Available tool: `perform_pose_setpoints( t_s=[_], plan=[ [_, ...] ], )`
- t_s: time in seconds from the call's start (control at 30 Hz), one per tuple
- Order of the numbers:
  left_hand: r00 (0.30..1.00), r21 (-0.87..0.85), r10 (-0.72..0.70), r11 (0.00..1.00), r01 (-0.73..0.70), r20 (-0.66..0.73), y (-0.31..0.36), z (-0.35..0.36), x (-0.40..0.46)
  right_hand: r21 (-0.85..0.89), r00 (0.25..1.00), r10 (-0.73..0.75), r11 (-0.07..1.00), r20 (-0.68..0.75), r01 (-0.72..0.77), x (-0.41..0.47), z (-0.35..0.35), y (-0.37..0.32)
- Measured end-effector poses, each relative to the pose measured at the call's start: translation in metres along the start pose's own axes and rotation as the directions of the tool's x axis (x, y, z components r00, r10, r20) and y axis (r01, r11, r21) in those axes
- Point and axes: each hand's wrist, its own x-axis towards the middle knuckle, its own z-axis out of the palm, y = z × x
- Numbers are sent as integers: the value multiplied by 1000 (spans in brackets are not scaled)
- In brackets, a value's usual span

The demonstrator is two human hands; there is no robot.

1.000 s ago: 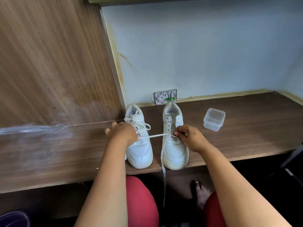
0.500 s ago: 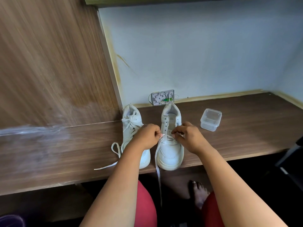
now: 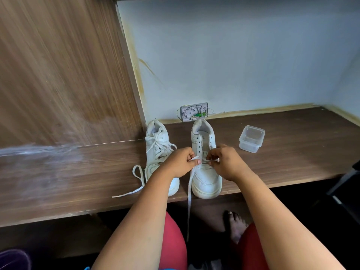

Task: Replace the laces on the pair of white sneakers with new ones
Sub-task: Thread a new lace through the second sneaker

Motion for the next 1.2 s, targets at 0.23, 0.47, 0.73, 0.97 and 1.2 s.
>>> perform_pose_setpoints(
  t_s=[0.23,0.47,0.73,0.97,1.2],
  plan=[
    [990,10,58,998,-57,-132,2,4,3,228,989,131,967,-66,-112,-3,2,8],
    [988,31,60,998,-57,-144,11,6,-4,201,990,142,970,-24,-135,0,1,7],
    [1000,-127,2,992,-5,-21,2,6,-3,445,959,274,852,68,-275,-2,1,19],
    [981,-719,-136,668,192,136,18,7,-8,159,983,184,971,-9,-180,-4,-1,18],
    [953,-579,-298,787,214,-52,2,-6,-3,625,912,308,664,271,-410,-2,5,25]
  ],
)
